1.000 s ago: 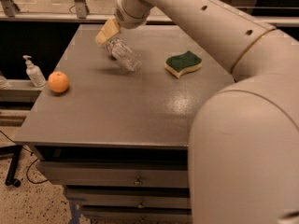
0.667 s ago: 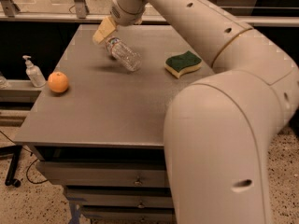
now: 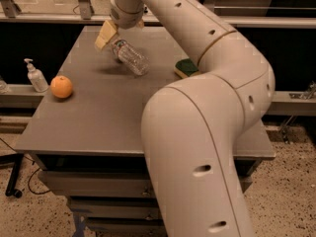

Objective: Place water bottle upright

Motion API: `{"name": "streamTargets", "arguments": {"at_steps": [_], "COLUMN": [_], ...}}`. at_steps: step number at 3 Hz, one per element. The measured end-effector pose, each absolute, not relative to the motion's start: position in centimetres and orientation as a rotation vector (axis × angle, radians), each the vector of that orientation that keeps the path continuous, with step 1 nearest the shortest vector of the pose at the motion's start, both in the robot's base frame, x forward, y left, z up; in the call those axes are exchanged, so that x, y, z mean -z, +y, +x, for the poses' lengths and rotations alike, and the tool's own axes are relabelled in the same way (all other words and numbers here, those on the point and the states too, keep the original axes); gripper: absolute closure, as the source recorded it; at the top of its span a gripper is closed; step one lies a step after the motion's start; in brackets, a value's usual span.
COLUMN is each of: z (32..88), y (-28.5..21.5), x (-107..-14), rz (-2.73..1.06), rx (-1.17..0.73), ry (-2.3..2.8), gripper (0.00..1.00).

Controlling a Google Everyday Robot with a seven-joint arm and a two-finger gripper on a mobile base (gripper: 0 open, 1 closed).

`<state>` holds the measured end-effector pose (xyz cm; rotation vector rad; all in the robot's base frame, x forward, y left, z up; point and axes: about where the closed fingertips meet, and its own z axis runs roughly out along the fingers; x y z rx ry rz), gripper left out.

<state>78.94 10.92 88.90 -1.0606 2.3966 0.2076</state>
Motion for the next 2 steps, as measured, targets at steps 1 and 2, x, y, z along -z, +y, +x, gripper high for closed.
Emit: {"name": "streamTargets", "arguments": {"at_steps": [1, 2], "z": [79.3, 79.8], "y": [10.4, 10.0], "x": [-87.0, -85.9], "rz": [-1.086, -1.095], "rx": [-0.149, -0.101], "ry": [2.457, 2.494], "gripper": [0.0, 0.0]}}
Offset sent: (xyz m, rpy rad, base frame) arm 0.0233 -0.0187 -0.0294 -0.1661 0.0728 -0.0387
